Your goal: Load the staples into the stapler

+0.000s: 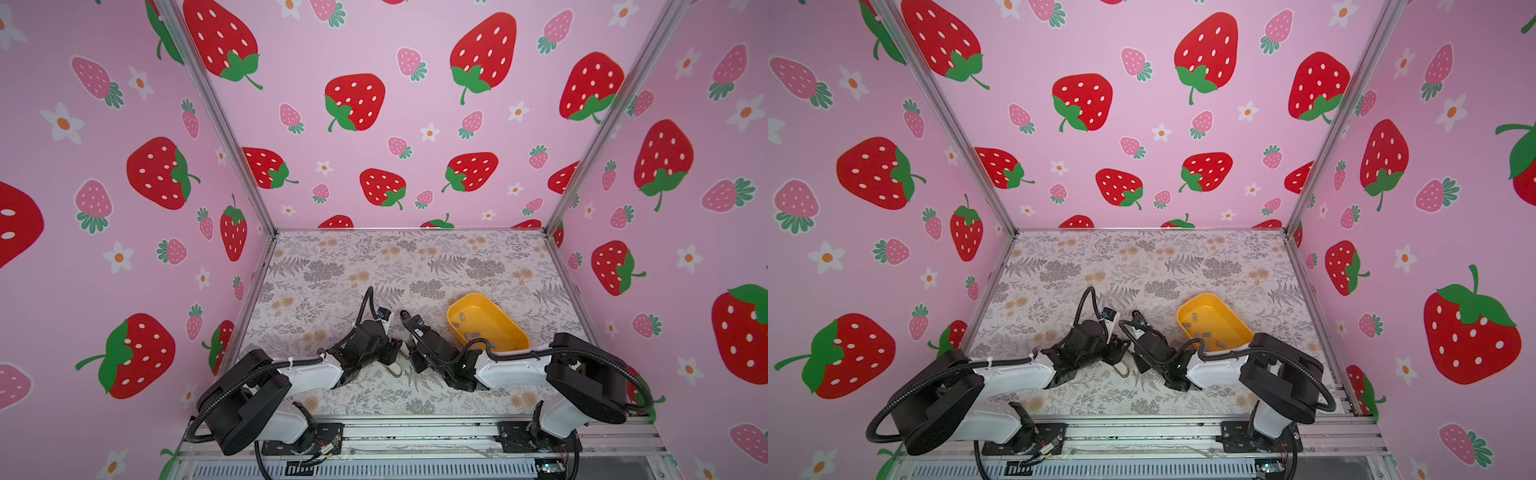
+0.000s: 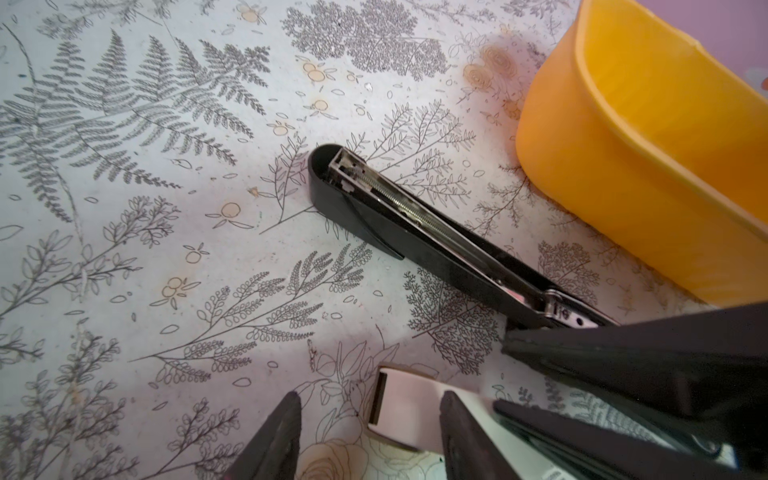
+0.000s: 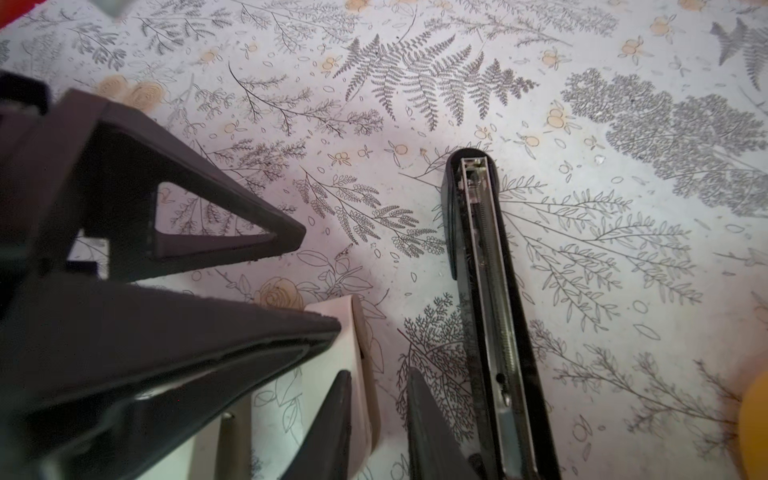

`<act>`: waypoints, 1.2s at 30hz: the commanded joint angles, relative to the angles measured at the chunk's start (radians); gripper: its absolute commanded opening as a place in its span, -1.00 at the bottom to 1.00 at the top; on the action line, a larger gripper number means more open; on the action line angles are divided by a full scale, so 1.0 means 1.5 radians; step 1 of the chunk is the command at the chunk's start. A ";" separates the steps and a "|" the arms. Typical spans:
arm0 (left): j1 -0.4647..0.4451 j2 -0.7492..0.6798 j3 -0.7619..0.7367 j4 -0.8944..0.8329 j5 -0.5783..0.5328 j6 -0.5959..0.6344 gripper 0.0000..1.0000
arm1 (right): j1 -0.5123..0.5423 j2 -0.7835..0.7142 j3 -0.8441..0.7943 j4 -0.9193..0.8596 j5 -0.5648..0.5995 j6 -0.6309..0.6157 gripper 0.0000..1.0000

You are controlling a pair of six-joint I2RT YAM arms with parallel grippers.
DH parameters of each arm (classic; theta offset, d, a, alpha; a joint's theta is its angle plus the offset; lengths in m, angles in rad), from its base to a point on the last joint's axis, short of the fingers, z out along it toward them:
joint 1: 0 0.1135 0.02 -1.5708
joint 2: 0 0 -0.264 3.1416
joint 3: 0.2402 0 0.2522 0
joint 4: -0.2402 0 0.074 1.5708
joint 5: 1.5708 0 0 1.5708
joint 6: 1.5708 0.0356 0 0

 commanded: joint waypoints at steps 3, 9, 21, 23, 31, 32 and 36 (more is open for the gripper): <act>-0.008 0.011 -0.010 -0.001 -0.012 0.011 0.11 | -0.001 0.025 -0.003 0.004 -0.013 0.021 -0.52; -0.010 0.011 -0.019 0.010 -0.019 0.010 0.11 | -0.001 0.041 -0.021 0.019 -0.020 0.037 -0.56; -0.010 0.026 -0.035 0.040 -0.023 0.017 0.10 | 0.020 0.094 -0.095 0.100 0.002 0.099 -0.64; -0.012 0.024 -0.040 0.045 -0.030 0.015 0.10 | 0.023 0.099 -0.105 0.119 0.002 0.105 -0.65; -0.012 0.019 -0.063 0.078 -0.042 0.017 0.09 | 0.033 0.130 -0.158 0.231 0.015 0.115 -0.70; -0.012 0.018 -0.066 0.080 -0.045 0.017 0.08 | 0.035 0.135 -0.163 0.243 0.015 0.116 -0.70; -0.012 0.014 -0.070 0.089 -0.045 0.018 0.07 | 0.044 0.148 -0.164 0.260 0.030 0.114 -0.70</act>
